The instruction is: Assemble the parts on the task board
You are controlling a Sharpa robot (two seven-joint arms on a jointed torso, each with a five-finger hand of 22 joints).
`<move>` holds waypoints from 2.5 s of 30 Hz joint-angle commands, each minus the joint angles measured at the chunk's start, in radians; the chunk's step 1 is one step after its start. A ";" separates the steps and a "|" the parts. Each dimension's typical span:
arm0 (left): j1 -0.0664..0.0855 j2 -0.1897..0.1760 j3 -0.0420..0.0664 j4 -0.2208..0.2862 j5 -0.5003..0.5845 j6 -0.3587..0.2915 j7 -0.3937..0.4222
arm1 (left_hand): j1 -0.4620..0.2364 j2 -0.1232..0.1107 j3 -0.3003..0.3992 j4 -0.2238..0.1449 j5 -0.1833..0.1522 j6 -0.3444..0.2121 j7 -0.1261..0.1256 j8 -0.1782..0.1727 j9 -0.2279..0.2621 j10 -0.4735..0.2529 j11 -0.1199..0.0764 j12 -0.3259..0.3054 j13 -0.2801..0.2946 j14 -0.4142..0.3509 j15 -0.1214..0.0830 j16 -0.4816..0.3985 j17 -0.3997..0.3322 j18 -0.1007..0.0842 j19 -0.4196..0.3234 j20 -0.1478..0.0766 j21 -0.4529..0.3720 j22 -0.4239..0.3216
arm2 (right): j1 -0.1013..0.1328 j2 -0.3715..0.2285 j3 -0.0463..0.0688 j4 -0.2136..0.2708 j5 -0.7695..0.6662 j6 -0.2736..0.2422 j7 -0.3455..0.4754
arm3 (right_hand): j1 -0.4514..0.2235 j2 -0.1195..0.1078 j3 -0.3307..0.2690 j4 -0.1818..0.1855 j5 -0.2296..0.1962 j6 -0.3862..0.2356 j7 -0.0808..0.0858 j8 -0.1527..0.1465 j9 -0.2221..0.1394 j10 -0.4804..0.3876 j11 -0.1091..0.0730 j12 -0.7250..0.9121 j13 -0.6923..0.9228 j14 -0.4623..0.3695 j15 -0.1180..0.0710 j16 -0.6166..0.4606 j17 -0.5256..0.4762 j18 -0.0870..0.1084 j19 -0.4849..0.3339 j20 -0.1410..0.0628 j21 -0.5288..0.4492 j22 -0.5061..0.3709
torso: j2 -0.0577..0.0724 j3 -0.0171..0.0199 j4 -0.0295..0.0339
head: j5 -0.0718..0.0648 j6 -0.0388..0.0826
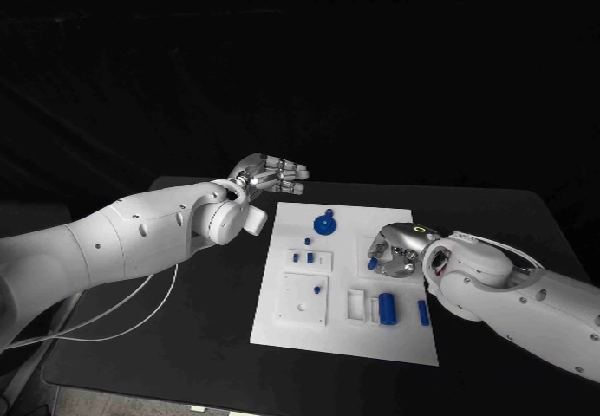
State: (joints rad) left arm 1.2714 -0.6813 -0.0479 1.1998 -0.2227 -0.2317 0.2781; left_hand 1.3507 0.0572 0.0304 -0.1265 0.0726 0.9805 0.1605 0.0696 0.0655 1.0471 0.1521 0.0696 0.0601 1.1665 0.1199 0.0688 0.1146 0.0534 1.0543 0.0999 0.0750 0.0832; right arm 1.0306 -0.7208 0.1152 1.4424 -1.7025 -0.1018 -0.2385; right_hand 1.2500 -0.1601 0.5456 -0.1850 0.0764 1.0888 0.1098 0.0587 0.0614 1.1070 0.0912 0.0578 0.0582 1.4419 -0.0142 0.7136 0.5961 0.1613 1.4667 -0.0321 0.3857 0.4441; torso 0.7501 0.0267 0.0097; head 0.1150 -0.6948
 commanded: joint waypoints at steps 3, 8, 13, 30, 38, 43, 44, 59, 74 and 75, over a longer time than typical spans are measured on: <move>0.001 -0.001 0.001 0.002 -0.001 0.014 0.007 | 0.003 0.001 -0.004 0.001 -0.004 -0.003 -0.002 0.001 0.002 -0.004 -0.003 0.001 0.000 0.000 -0.002 -0.002 0.000 -0.002 0.005 -0.001 0.007 0.000 | -0.002 0.006 -0.001 0.000 -0.048 0.017 -0.005 | -0.014 0.008 0.036 -0.006 -0.012 0.032 -0.003 0.004 0.001 0.045 -0.010 0.004 0.000 0.005 -0.006 0.009 0.003 0.000 0.016 -0.007 0.011 0.011 | 0.001 0.0004 0.0000 | 0.001 0.000; 0.001 -0.001 0.001 0.003 -0.001 0.015 0.007 | 0.003 0.001 -0.004 0.001 -0.004 -0.003 -0.002 0.001 0.002 -0.004 -0.003 0.001 0.000 0.000 -0.002 -0.002 0.000 -0.002 0.005 -0.001 0.007 0.000 | -0.003 0.010 -0.002 0.000 -0.049 0.017 -0.002 | -0.027 0.010 0.051 -0.010 -0.013 0.040 -0.002 0.004 0.002 0.053 -0.012 0.003 0.000 0.006 -0.008 0.011 0.007 -0.003 0.011 -0.010 0.020 0.024 | 0.001 -0.0016 0.0016 | -0.001 -0.003; 0.001 -0.001 0.001 0.002 -0.001 0.017 0.007 | 0.003 0.001 -0.004 0.001 -0.004 -0.003 -0.002 0.001 0.002 -0.004 -0.003 0.001 0.000 0.000 -0.002 -0.002 0.000 -0.002 0.005 -0.001 0.007 0.000 | -0.005 0.015 -0.002 -0.003 -0.047 0.017 0.000 | -0.031 0.010 0.049 -0.009 -0.014 0.040 -0.001 0.004 0.001 0.053 -0.012 0.003 0.000 0.006 -0.009 0.011 0.008 -0.004 0.011 -0.010 0.021 0.025 | 0.001 -0.0004 0.0009 | 0.000 -0.006; 0.001 -0.003 0.001 0.003 -0.002 0.026 0.000 | 0.002 0.001 -0.006 0.004 -0.004 -0.005 -0.002 0.001 0.002 -0.006 -0.003 0.001 0.000 -0.002 -0.002 -0.002 0.000 -0.001 0.004 0.000 0.006 0.000 | -0.014 0.026 -0.002 -0.020 -0.081 -0.004 -0.016 | 0.027 0.061 0.155 -0.064 -0.029 0.099 -0.005 0.006 0.003 0.131 -0.029 0.004 0.001 0.000 -0.028 0.014 0.020 -0.012 -0.023 -0.032 0.079 0.096 | 0.001 -0.0003 0.0005 | 0.000 -0.008; 0.001 -0.003 0.001 0.002 -0.003 0.028 -0.001 | 0.001 0.001 -0.006 0.005 -0.005 -0.005 -0.002 0.001 0.002 -0.006 -0.003 0.001 0.000 -0.002 -0.001 -0.002 0.000 -0.001 0.004 0.000 0.006 0.000 | -0.015 0.030 -0.002 -0.023 -0.092 -0.069 -0.009 | 0.019 0.078 0.170 -0.081 -0.029 0.145 -0.020 0.006 0.005 0.199 -0.049 0.004 0.003 0.004 -0.041 0.009 0.030 -0.033 -0.048 -0.047 0.129 0.158 | 0.000 -0.0001 0.0003 | -0.001 -0.008; 0.001 -0.002 0.001 0.002 -0.003 0.030 -0.001 | 0.001 0.001 -0.006 0.005 -0.005 -0.005 -0.002 0.001 0.002 -0.006 -0.003 0.001 0.000 -0.002 -0.001 -0.002 0.000 -0.001 0.004 0.000 0.006 0.000 | -0.015 0.032 -0.002 -0.021 -0.089 -0.107 0.000 | 0.011 0.079 0.175 -0.086 -0.028 0.154 -0.023 0.005 0.005 0.209 -0.052 0.004 0.003 0.007 -0.045 0.006 0.037 -0.036 -0.053 -0.052 0.141 0.179 | 0.000 -0.0004 0.0007 | -0.003 -0.007; 0.001 -0.002 0.001 0.002 -0.003 0.030 -0.001 | 0.001 0.001 -0.006 0.005 -0.005 -0.005 -0.002 0.001 0.002 -0.006 -0.003 0.001 0.000 -0.002 -0.001 -0.002 0.000 -0.001 0.004 0.000 0.006 0.000 | -0.015 0.031 -0.002 -0.021 -0.086 -0.113 0.001 | 0.010 0.079 0.177 -0.086 -0.028 0.155 -0.023 0.005 0.005 0.210 -0.052 0.004 0.003 0.007 -0.045 0.005 0.039 -0.036 -0.053 -0.053 0.142 0.184 | 0.000 -0.0004 0.0007 | -0.003 -0.007; 0.001 0.001 0.001 0.001 -0.003 0.033 -0.001 | 0.000 0.003 -0.007 0.008 -0.005 -0.006 -0.002 0.001 0.002 -0.007 -0.002 0.001 0.000 -0.002 -0.001 -0.002 0.000 -0.001 0.004 0.001 0.006 0.000 | -0.015 -0.017 0.034 0.064 -0.027 -0.125 0.041 | 0.004 0.076 0.186 -0.086 -0.027 0.161 -0.025 0.005 0.006 0.215 -0.053 0.004 0.003 0.009 -0.048 -0.001 0.047 -0.036 -0.055 -0.055 0.138 0.200 | -0.002 -0.0021 -0.0003 | 0.010 -0.009; 0.001 0.011 0.001 -0.003 -0.003 0.036 -0.004 | 0.000 0.003 -0.007 0.008 -0.005 -0.006 -0.002 0.001 0.002 -0.007 -0.002 0.001 0.000 -0.002 -0.001 -0.002 0.000 -0.001 0.004 0.001 0.006 0.000 | -0.014 0.019 0.035 0.146 -0.051 -0.098 0.047 | 0.002 0.076 0.185 -0.087 -0.027 0.164 -0.025 0.005 0.006 0.216 -0.054 0.004 0.003 0.010 -0.048 -0.004 0.050 -0.035 -0.053 -0.054 0.132 0.206 | -0.004 -0.0015 -0.0015 | 0.026 -0.001; 0.001 0.012 0.001 -0.003 -0.003 0.036 -0.004 | 0.000 0.003 -0.007 0.008 -0.005 -0.006 -0.002 0.001 0.002 -0.007 -0.002 0.001 0.000 -0.002 -0.001 -0.002 0.000 -0.001 0.004 0.001 0.006 0.000 | -0.014 0.023 0.032 0.146 -0.055 -0.099 0.047 | 0.002 0.076 0.186 -0.087 -0.026 0.164 -0.025 0.005 0.006 0.217 -0.054 0.004 0.003 0.010 -0.048 -0.004 0.050 -0.035 -0.053 -0.054 0.132 0.207 | -0.003 -0.0010 -0.0017 | 0.027 0.000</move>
State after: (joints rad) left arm 1.2713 -0.6717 -0.0478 1.1953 -0.2235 -0.2105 0.2692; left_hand 1.3507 0.0572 0.0248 -0.1209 0.0726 0.9805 0.1605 0.0696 0.0655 1.0471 0.1521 0.0696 0.0601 1.1665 0.1199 0.0688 0.1146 0.0535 1.0543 0.0999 0.0750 0.0833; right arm 1.0171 -0.6980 0.1459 1.5858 -1.7345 -0.2154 -0.2045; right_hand 1.2612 -0.0871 0.7264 -0.2714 0.0462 1.2443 0.0824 0.0579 0.0660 1.2746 0.0796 0.0556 0.0599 1.4540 -0.0552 0.7133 0.6443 0.1089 1.4182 -0.0872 0.5248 0.6505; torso 0.7472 0.0254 0.0081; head 0.1379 -0.6965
